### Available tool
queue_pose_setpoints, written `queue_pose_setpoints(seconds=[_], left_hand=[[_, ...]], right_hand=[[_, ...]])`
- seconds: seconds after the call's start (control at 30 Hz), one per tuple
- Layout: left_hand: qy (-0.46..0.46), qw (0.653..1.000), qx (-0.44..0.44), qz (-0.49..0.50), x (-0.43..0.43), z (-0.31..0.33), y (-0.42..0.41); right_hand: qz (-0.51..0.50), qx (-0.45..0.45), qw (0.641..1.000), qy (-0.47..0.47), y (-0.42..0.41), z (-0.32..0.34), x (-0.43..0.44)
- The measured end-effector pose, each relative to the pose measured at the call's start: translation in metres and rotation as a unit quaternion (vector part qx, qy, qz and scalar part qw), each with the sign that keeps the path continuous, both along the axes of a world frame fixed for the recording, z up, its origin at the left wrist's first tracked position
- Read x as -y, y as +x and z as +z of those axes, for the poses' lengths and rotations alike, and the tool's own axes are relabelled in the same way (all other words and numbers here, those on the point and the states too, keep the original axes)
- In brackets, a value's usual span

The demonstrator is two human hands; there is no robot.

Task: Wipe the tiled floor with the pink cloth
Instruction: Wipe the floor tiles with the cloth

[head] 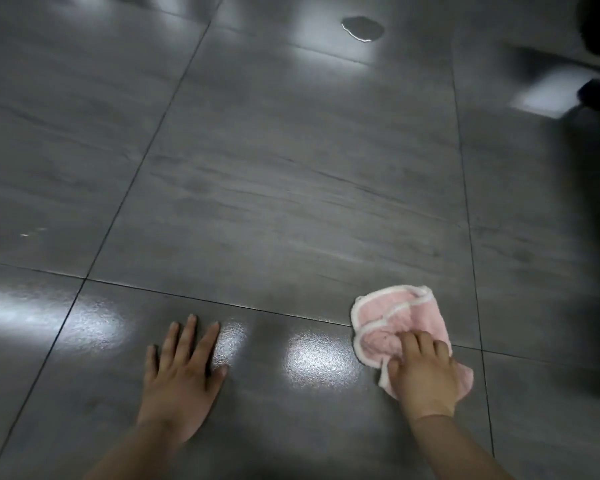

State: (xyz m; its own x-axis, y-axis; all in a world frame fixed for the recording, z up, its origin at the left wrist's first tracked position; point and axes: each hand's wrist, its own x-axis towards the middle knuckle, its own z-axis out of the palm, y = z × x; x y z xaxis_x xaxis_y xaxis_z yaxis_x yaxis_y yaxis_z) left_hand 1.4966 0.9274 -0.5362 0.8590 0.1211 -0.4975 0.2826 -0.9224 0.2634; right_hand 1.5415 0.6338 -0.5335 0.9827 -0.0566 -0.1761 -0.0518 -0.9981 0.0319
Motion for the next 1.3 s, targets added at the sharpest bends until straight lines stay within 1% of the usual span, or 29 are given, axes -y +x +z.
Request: queue_pose_setpoints(seconds=[0.03, 0.07, 0.1, 0.13, 0.17, 0.2, 0.23, 0.3, 0.37, 0.43, 0.53, 0.6, 0.7, 0.83, 0.9, 0.97, 1.03, 1.13, 1.3], left_hand=[[-0.007, 1.000, -0.003, -0.008, -0.003, 0.008, 0.002], [-0.017, 1.000, -0.008, -0.009, -0.008, 0.020, 0.000], [-0.040, 0.999, 0.001, 0.001, -0.015, 0.033, -0.004], [-0.054, 0.998, 0.021, 0.012, -0.020, 0.050, -0.008], [-0.077, 0.996, 0.042, 0.027, -0.024, 0.072, -0.011], [-0.109, 0.990, 0.053, 0.076, -0.029, 0.100, -0.014], [-0.136, 0.977, 0.061, 0.154, -0.037, 0.124, -0.015], [-0.183, 0.954, -0.005, 0.238, -0.049, 0.173, -0.017], [-0.193, 0.943, -0.038, 0.270, -0.062, 0.213, -0.022], [-0.201, 0.931, -0.038, 0.301, -0.062, 0.268, -0.022], [-0.231, 0.914, -0.011, 0.334, -0.056, 0.347, -0.016], [-0.229, 0.917, -0.004, 0.325, -0.048, 0.403, -0.010], [-0.249, 0.914, 0.013, 0.321, -0.039, 0.478, 0.002], [-0.253, 0.894, 0.056, 0.366, -0.025, 0.549, 0.017], [-0.254, 0.895, 0.071, 0.359, -0.017, 0.581, 0.031], [-0.238, 0.908, 0.070, 0.336, -0.011, 0.598, 0.039], [-0.230, 0.913, 0.069, 0.331, -0.007, 0.608, 0.047], [-0.227, 0.913, 0.083, 0.329, -0.012, 0.612, 0.067], [-0.204, 0.907, 0.063, 0.363, -0.050, 0.600, 0.109]], right_hand=[[-0.022, -0.042, 0.999, -0.020, 0.006, 0.014, -0.014], [-0.040, -0.093, 0.995, -0.017, 0.010, 0.022, -0.025], [-0.076, -0.122, 0.989, 0.044, 0.009, 0.030, -0.032], [-0.122, -0.148, 0.974, 0.116, 0.007, 0.044, -0.040], [-0.164, -0.152, 0.957, 0.185, 0.005, 0.063, -0.047], [-0.199, -0.130, 0.939, 0.248, 0.002, 0.088, -0.053], [-0.229, -0.121, 0.918, 0.300, -0.002, 0.116, -0.058], [-0.255, -0.115, 0.884, 0.374, -0.008, 0.171, -0.060], [-0.264, -0.095, 0.867, 0.412, -0.008, 0.231, -0.059], [-0.284, -0.075, 0.855, 0.429, -0.004, 0.289, -0.056], [-0.303, -0.057, 0.841, 0.445, 0.003, 0.371, -0.053], [-0.298, -0.053, 0.839, 0.451, 0.007, 0.423, -0.050], [-0.304, -0.045, 0.832, 0.462, 0.017, 0.498, -0.044], [-0.315, -0.035, 0.825, 0.468, 0.026, 0.567, -0.024], [-0.314, -0.035, 0.826, 0.466, 0.036, 0.596, -0.015], [-0.310, -0.034, 0.826, 0.470, 0.041, 0.612, -0.003], [-0.312, -0.041, 0.828, 0.464, 0.047, 0.619, 0.006], [-0.303, -0.045, 0.832, 0.462, 0.067, 0.627, 0.008], [-0.283, -0.062, 0.834, 0.469, 0.127, 0.643, -0.021]])
